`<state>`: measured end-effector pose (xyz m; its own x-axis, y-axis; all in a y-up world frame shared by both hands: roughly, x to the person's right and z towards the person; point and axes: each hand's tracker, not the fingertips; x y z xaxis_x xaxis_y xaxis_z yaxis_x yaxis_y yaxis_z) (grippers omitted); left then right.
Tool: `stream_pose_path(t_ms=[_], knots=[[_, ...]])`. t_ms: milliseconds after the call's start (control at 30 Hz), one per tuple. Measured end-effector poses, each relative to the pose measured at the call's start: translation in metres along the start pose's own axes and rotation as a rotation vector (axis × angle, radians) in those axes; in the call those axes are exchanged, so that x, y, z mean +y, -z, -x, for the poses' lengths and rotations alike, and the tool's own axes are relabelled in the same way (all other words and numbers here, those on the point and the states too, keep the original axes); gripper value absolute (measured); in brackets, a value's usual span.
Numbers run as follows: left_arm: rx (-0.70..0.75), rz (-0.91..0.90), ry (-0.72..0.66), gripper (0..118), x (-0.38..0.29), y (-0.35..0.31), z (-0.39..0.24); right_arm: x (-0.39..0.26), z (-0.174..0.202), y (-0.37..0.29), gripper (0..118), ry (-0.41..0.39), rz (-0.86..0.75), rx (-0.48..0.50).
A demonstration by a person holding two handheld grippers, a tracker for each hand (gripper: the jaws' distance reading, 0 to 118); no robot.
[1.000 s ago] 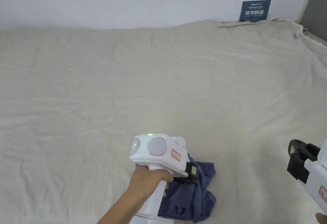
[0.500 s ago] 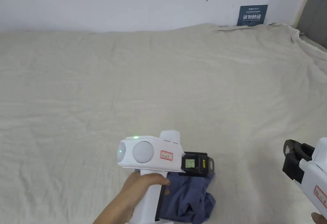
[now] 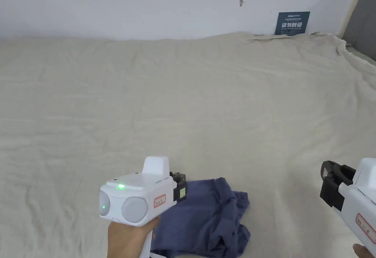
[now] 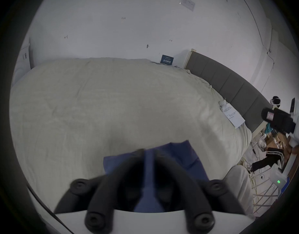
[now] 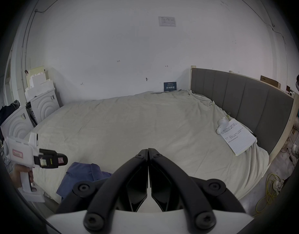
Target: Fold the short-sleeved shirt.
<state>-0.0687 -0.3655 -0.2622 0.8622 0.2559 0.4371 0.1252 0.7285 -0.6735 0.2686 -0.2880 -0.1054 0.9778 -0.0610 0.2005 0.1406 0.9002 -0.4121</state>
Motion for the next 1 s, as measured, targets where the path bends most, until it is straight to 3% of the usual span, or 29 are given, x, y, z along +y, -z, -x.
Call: stream_pose_path(t_ms=[533, 1000], knots=[[-0.048, 0.031, -0.006, 0, -0.069, 0.070, -0.057, -0.010, -0.019, -0.005, 0, 0.033, 0.031, -0.024], [-0.134, 0.048, 0.115, 0, -0.086, 0.098, -0.121, -0.011, -0.030, -0.010, 0, 0.052, 0.040, -0.060]])
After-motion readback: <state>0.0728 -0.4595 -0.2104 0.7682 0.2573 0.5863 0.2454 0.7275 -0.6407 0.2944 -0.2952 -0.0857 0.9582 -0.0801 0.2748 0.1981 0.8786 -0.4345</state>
